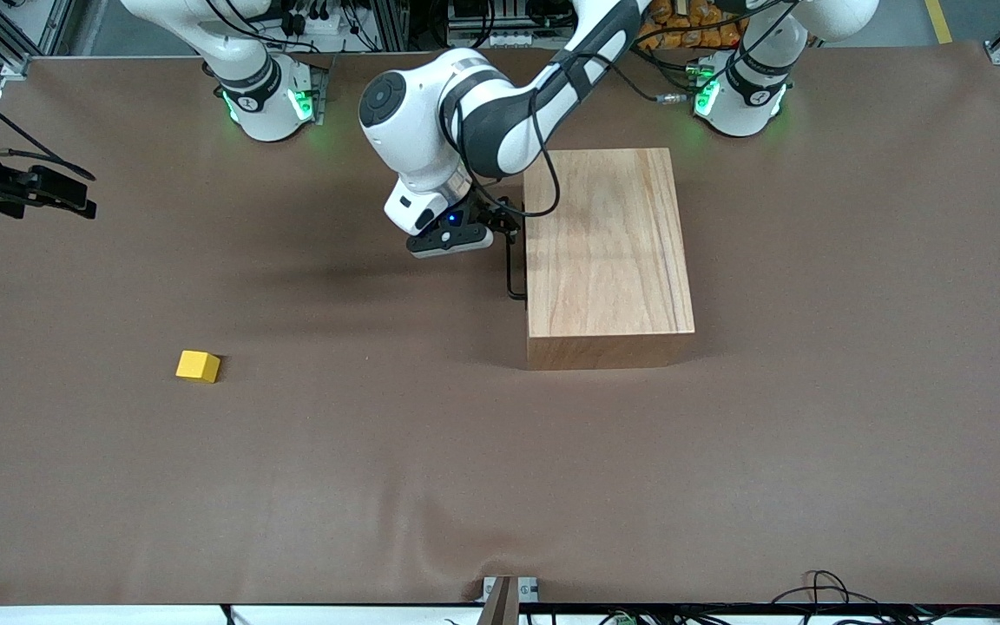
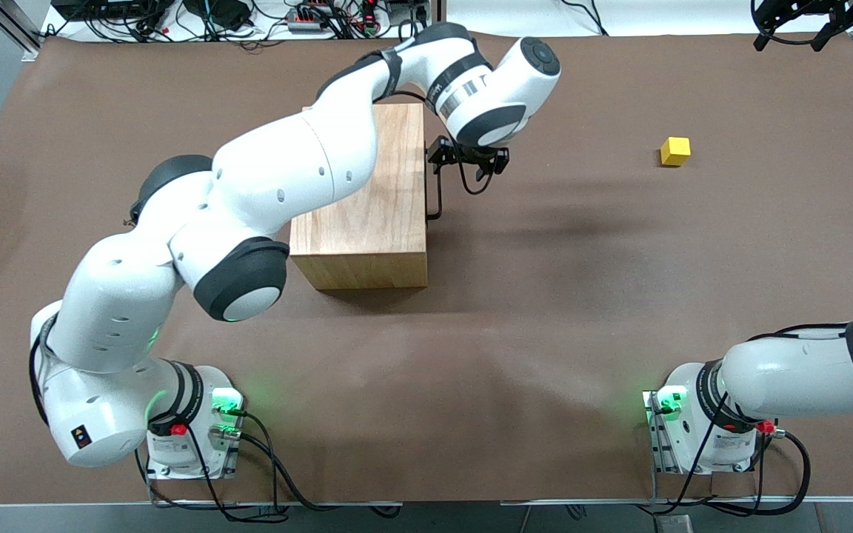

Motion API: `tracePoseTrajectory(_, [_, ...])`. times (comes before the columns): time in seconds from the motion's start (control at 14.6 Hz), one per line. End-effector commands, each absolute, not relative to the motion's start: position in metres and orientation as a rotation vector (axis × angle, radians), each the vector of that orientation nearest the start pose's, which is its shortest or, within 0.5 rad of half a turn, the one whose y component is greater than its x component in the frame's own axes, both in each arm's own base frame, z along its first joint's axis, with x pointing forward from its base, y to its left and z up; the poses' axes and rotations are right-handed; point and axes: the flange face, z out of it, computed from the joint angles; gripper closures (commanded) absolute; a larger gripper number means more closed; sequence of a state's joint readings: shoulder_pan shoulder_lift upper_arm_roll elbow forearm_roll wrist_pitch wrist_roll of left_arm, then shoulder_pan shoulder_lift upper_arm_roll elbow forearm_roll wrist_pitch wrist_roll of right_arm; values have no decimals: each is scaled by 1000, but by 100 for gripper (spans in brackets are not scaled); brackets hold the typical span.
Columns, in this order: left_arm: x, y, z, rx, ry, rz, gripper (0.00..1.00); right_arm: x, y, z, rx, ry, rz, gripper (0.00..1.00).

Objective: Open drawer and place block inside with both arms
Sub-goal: 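Lower the left gripper and hook the black drawer handle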

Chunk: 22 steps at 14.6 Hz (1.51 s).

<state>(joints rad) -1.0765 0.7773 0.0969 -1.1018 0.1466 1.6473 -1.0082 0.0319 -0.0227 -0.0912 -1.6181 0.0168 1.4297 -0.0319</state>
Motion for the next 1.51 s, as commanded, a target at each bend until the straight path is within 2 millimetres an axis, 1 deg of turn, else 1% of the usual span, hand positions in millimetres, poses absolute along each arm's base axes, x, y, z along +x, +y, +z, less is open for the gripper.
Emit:
tracePoseTrajectory(0.0, [405, -615, 339, -2813, 71, -119, 0, 528, -32, 605, -3109, 51, 247, 0])
tracePoseTrajectory(0.21, [400, -618, 326, -2795, 72, -112, 0, 529, -33, 606, -3110, 49, 240, 0])
tracePoseTrajectory(0.34, [402, -617, 318, -2785, 66, -106, 0, 529, -33, 607, -3110, 46, 238, 0])
tracePoseTrajectory(0.62, [401, -617, 315, -2785, 67, -100, 0, 531, -31, 613, -3111, 49, 202, 0])
tracePoseTrajectory(0.76, [402, -616, 307, -2776, 65, -93, 0, 531, -28, 615, -3129, 29, 197, 0])
tracePoseTrajectory(0.82, [402, -616, 305, -2774, 65, -92, 0, 532, -27, 621, -3133, 31, 178, 0])
tracePoseTrajectory(1.1, [402, -617, 293, -2768, 85, -85, 0, 532, -32, 624, -3131, 36, 166, 0])
tracePoseTrajectory(1.17, [403, -618, 291, -2774, 87, -91, 0, 533, -33, 622, -3130, 38, 170, 0])
tracePoseTrajectory(1.31, [403, -621, 285, -2783, 93, -96, 0, 534, -28, 620, -3131, 29, 187, 0])
tracePoseTrajectory(1.44, [402, -625, 283, -2802, 102, -108, 0, 534, -27, 619, -3131, 29, 195, 0])
